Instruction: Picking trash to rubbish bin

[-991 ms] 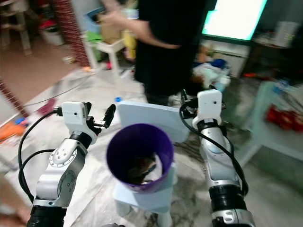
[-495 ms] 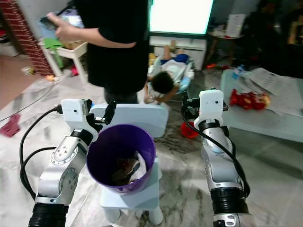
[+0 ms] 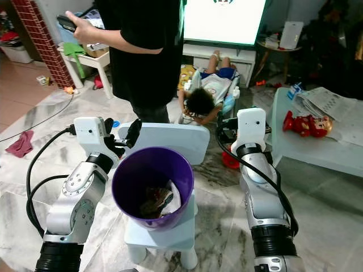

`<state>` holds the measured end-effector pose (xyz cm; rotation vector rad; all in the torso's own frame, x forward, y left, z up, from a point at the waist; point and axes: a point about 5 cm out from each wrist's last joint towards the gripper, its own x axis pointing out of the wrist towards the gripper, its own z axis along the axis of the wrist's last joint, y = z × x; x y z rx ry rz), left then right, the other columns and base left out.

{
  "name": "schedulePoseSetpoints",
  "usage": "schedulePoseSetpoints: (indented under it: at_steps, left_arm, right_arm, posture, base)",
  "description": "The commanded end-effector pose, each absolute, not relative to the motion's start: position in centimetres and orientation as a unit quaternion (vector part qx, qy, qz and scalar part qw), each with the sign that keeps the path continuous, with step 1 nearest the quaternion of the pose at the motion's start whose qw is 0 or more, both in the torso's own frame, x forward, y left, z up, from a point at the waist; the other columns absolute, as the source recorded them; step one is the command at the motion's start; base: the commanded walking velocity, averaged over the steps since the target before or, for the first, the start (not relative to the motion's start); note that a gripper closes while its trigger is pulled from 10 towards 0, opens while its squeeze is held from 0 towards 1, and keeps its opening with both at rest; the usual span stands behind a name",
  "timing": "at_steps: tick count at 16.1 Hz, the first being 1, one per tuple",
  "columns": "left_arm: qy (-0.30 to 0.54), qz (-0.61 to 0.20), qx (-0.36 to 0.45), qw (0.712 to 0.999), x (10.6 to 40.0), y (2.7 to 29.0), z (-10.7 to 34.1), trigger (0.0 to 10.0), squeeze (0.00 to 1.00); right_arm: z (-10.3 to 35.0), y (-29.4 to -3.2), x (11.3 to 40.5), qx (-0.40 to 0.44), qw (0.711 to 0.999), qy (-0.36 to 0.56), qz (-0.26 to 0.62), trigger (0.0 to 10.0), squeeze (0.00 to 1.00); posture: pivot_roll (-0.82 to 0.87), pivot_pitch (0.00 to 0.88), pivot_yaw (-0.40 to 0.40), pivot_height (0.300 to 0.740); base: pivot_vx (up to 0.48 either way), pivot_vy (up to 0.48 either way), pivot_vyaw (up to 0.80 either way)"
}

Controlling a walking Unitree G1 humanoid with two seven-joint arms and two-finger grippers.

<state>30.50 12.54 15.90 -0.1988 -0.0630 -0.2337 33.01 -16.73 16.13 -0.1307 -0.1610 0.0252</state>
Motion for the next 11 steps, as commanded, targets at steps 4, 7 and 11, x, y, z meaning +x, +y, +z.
schedulePoseSetpoints:
  at_steps: [4, 7, 11]
  left_arm:
    - [-0.033, -0.116, -0.105, 0.987, 30.59, 12.74, 16.25, 10.0, 0.00]
    - [-0.030, -0.118, -0.106, 0.987, 30.56, 12.69, 16.12, 10.0, 0.00]
    - [-0.024, -0.114, -0.102, 0.988, 30.63, 13.00, 15.88, 10.0, 0.00]
  right_arm:
    - [16.74, -16.66, 33.00, -0.064, 0.994, -0.090, 0.012, 10.0, 0.00]
    - [16.69, -16.67, 32.97, -0.064, 0.994, -0.089, 0.012, 10.0, 0.00]
    - [16.61, -16.62, 33.01, -0.064, 0.994, -0.087, 0.012, 10.0, 0.00]
  posture:
    - [0.01, 0.028, 0.004, 0.740]
    - [0.01, 0.027, 0.004, 0.740]
    - [0.01, 0.026, 0.005, 0.740]
  base:
    - [0.000, 0.000, 0.00]
    - [0.000, 0.160, 0.00]
    - [0.000, 0.368, 0.00]
